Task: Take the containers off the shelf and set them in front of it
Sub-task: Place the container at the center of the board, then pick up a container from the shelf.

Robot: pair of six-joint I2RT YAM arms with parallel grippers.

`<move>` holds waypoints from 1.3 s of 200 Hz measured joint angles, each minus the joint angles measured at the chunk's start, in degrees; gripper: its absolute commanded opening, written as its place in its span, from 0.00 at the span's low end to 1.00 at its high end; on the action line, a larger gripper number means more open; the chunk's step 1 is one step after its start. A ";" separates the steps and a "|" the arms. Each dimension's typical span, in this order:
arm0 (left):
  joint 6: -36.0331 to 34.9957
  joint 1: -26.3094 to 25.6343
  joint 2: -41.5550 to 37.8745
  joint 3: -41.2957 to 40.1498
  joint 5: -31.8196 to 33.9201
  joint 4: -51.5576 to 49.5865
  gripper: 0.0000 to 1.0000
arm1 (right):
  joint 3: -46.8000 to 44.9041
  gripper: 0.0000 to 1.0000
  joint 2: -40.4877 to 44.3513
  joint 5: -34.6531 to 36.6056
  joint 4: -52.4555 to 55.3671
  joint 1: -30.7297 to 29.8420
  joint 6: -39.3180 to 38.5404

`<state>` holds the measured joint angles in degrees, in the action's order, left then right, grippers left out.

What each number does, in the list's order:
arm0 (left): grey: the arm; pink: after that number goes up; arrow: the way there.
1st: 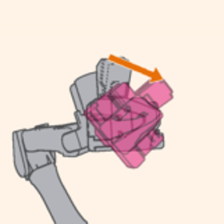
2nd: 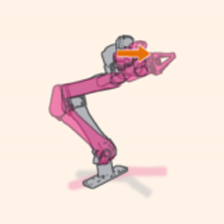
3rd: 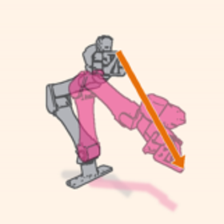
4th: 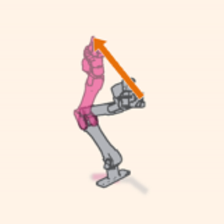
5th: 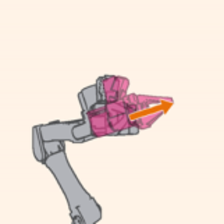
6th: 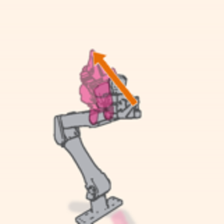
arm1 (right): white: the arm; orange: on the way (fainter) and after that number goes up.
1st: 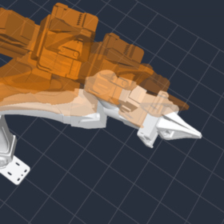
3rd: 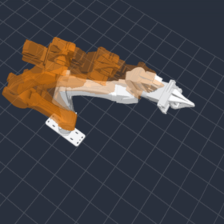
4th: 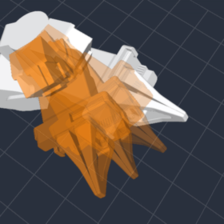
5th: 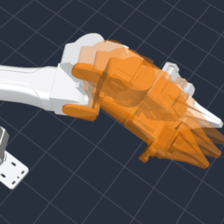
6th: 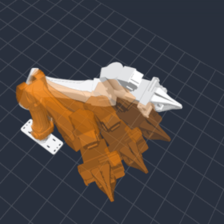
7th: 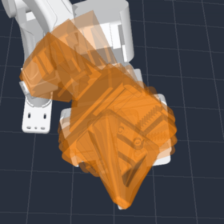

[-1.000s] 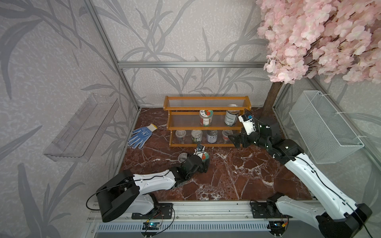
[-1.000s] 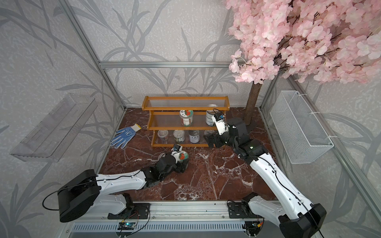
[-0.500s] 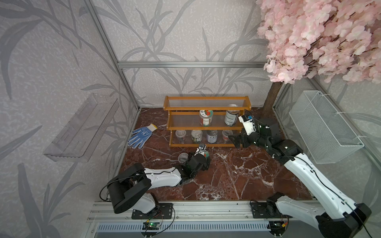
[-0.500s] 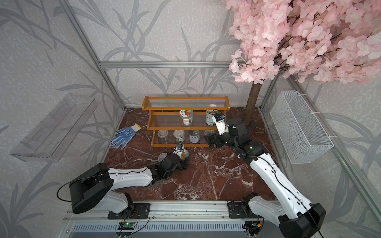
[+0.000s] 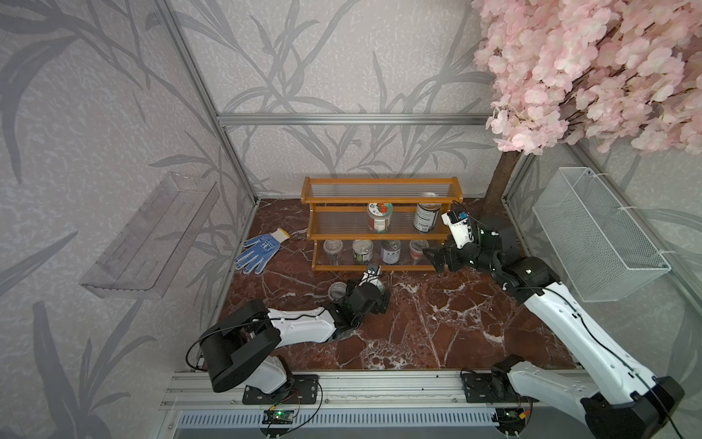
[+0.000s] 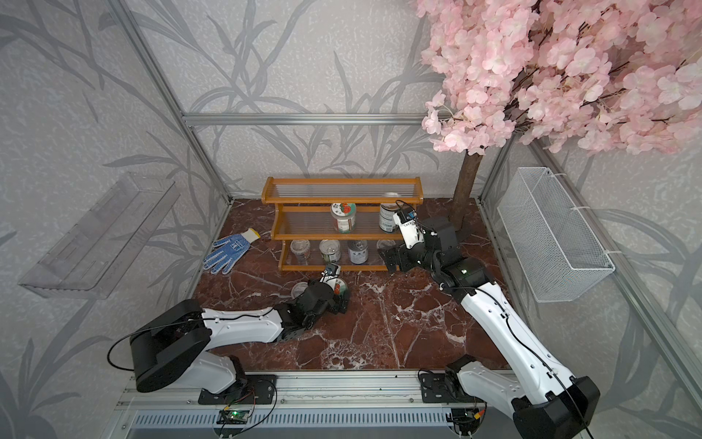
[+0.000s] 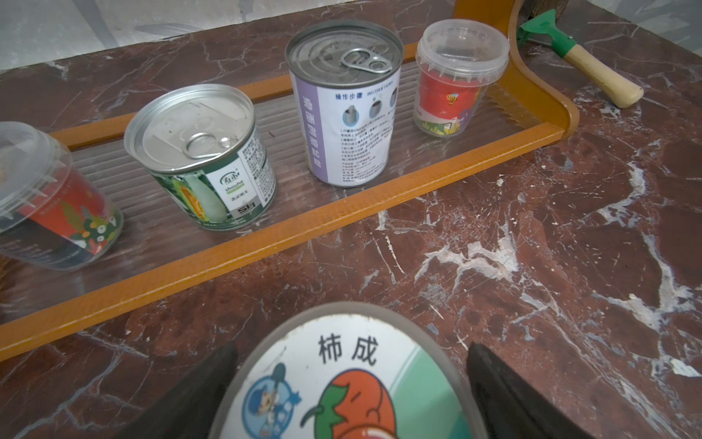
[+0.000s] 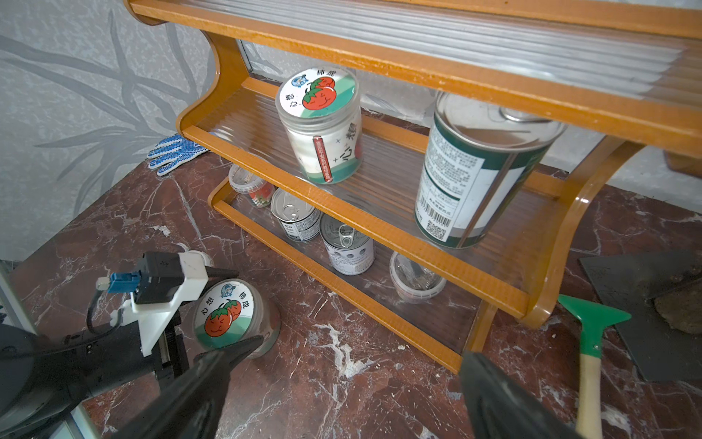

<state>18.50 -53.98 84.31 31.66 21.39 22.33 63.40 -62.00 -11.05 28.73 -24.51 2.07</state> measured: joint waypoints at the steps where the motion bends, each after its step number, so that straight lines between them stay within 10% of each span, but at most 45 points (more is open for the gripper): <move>1: 0.00 0.00 -0.02 0.00 -0.04 -0.02 0.96 | -0.02 0.99 0.00 -0.02 -0.04 0.02 0.02; 173: -1.05 0.92 -4.61 7.74 -1.79 -8.33 1.00 | -2.16 0.99 0.94 -1.81 -0.17 2.19 0.00; 260: -12.96 14.60 -6.16 22.56 -8.00 -11.21 1.00 | -2.86 0.99 2.60 -4.63 -0.17 2.34 0.57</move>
<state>5.54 -39.38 78.15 54.22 13.39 11.11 60.53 -59.40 -15.68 28.56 -22.17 2.63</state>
